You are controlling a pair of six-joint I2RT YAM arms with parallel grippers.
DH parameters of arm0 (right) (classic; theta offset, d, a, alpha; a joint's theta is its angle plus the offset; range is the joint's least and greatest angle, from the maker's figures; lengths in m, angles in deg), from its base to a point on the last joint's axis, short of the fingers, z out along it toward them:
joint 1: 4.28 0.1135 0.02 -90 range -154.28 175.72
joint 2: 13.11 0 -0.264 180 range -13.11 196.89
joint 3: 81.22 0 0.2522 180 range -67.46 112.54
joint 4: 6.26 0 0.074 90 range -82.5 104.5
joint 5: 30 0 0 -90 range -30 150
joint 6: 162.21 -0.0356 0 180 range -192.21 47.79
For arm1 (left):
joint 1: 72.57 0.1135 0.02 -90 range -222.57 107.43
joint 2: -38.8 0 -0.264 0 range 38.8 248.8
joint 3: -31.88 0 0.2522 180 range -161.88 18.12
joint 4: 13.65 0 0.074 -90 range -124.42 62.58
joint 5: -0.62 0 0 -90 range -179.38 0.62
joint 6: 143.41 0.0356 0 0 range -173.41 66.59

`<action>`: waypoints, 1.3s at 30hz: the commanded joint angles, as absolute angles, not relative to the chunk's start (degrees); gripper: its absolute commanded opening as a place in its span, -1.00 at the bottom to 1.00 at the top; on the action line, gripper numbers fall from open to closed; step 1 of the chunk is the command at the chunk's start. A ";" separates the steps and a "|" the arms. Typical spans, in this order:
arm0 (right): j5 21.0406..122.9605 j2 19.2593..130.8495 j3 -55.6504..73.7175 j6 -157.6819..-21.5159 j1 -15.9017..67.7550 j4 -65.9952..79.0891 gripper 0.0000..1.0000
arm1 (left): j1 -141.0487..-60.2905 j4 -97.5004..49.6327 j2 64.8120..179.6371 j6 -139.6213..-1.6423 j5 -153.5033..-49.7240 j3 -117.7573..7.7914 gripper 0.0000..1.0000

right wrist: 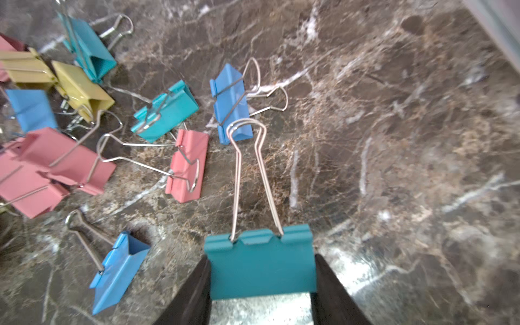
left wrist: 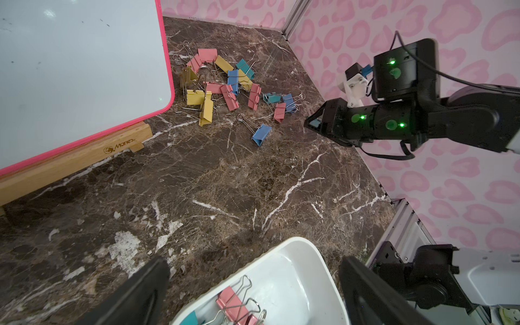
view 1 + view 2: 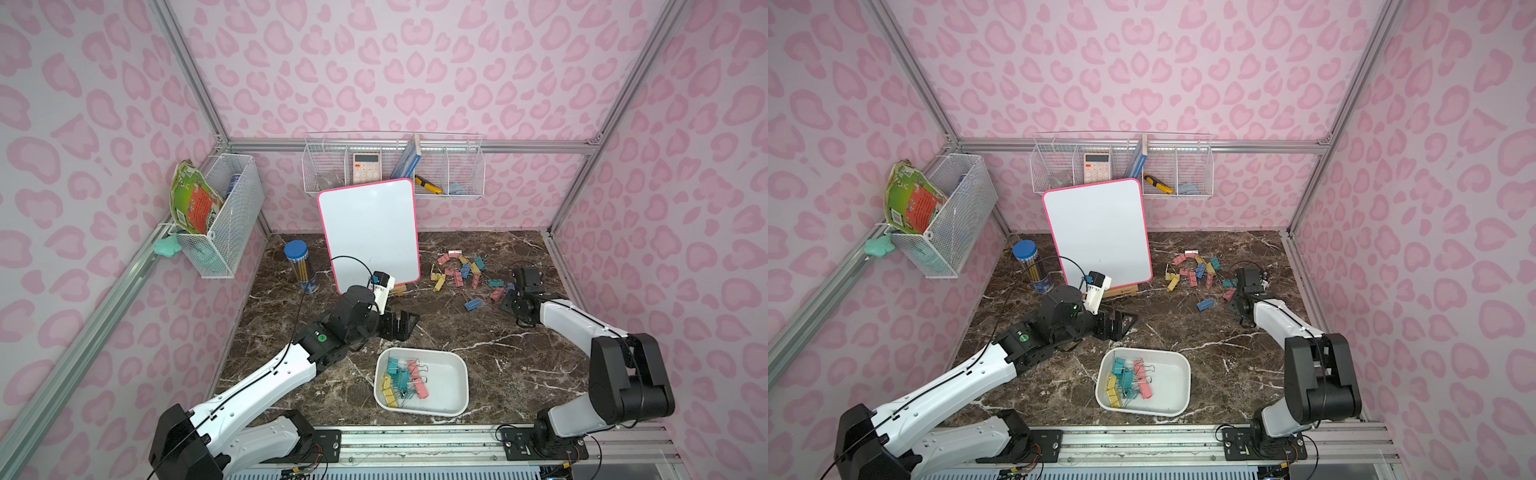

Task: Put the binder clips in the storage box
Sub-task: Pick up the binder clip at the center of the board, then place the binder clip in the storage box.

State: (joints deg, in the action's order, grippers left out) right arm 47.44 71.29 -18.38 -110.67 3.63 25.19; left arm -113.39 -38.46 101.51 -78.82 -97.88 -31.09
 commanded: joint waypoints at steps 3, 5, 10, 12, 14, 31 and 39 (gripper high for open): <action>49.32 60.80 -19.20 -110.70 4.97 29.57 -0.12 | -113.37 -37.34 100.62 -79.12 -96.65 -30.69 0.98; 51.86 55.06 -19.79 -110.09 7.92 29.71 -0.14 | -113.37 -37.42 100.39 -79.11 -95.73 -30.67 0.98; 56.67 40.89 -23.25 -107.50 23.07 26.25 -0.22 | -113.37 -37.64 98.24 -80.88 -89.40 -29.51 0.98; 59.15 38.23 -24.67 -108.08 29.37 25.51 -0.24 | -113.37 -36.68 96.30 -81.90 -86.60 -27.99 0.98; 63.08 36.94 -26.43 -108.16 35.35 24.65 -0.25 | -113.35 -35.90 94.53 -82.49 -84.28 -26.68 0.98; 63.06 45.20 -46.19 -117.70 58.48 5.20 -0.24 | -113.36 -36.67 95.81 -82.82 -84.20 -28.11 0.98; 61.98 49.66 -46.46 -118.26 58.39 1.09 -0.12 | -113.35 -36.77 96.02 -82.95 -84.64 -28.23 0.98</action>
State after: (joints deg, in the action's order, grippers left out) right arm 62.81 48.56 -47.25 -117.64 58.33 2.96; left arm -113.37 -37.63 95.96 -82.21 -84.13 -27.70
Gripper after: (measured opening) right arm 0.515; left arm 0.991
